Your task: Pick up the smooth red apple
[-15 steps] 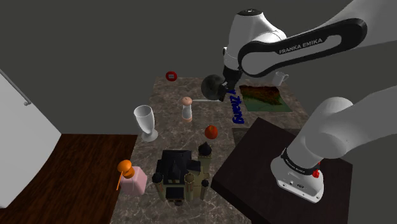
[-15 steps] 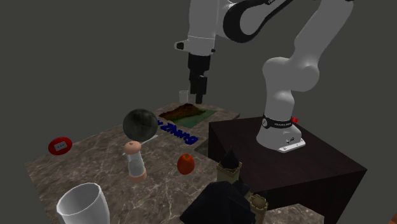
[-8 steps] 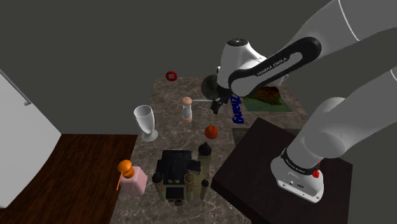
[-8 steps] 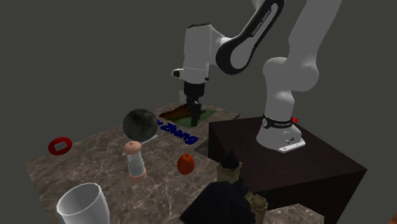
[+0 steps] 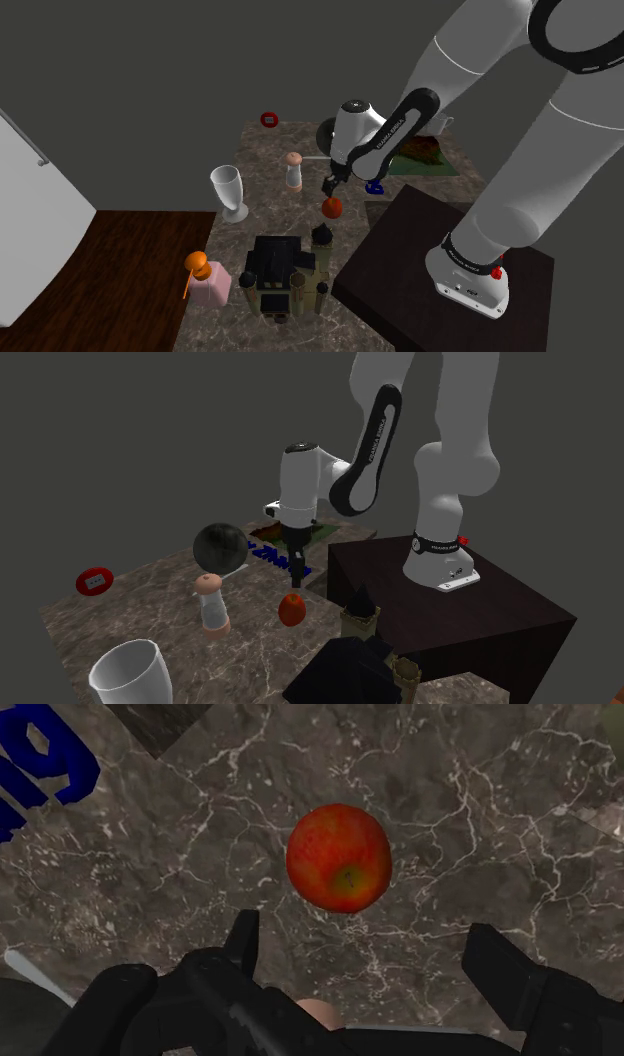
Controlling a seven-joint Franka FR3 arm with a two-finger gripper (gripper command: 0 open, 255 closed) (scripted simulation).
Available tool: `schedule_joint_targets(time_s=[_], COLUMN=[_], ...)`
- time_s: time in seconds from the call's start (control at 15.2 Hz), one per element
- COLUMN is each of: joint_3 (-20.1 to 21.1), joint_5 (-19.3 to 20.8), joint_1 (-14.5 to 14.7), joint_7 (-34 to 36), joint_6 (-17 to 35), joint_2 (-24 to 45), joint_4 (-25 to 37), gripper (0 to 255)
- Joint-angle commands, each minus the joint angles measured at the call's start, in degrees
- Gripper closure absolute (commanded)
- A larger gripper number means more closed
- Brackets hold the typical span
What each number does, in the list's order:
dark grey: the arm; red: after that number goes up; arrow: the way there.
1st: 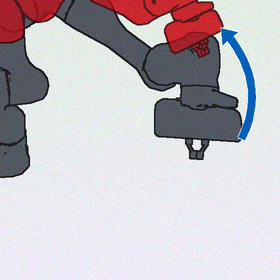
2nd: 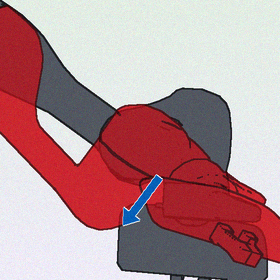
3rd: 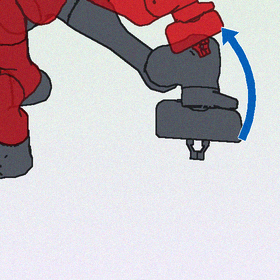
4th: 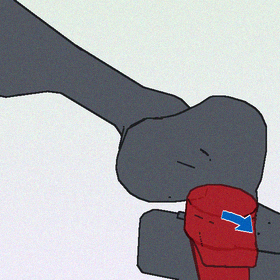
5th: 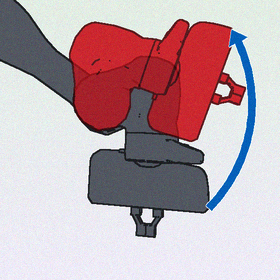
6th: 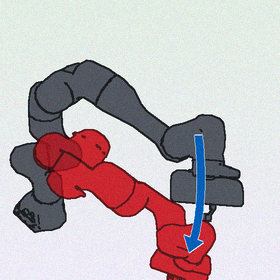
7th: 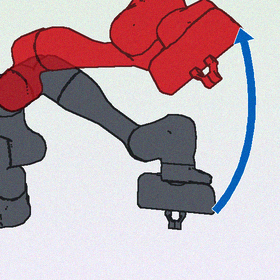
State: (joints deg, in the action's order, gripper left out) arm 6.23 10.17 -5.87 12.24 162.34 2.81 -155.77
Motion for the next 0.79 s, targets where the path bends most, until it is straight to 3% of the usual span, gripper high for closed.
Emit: schedule_joint_targets(time_s=[0.0,0.46,0.59,0.66,0.73], joint_3=[-0.55,-4.84,-4.94,-4.9,-4.89], joint_5=[2.23,8.88,8.74,8.72,8.71], joint_1=[0.1,2.94,3.07,3.13,3.13], joint_7=[2.17,7.59,7.49,7.56,7.56], joint_6=[2.84,9.19,9.21,9.14,9.14], joint_2=[3.63,11.59,11.58,11.47,11.46], joint_4=[0.72,2.28,2.27,2.22,2.21], gripper=[0,0,0,255,255])
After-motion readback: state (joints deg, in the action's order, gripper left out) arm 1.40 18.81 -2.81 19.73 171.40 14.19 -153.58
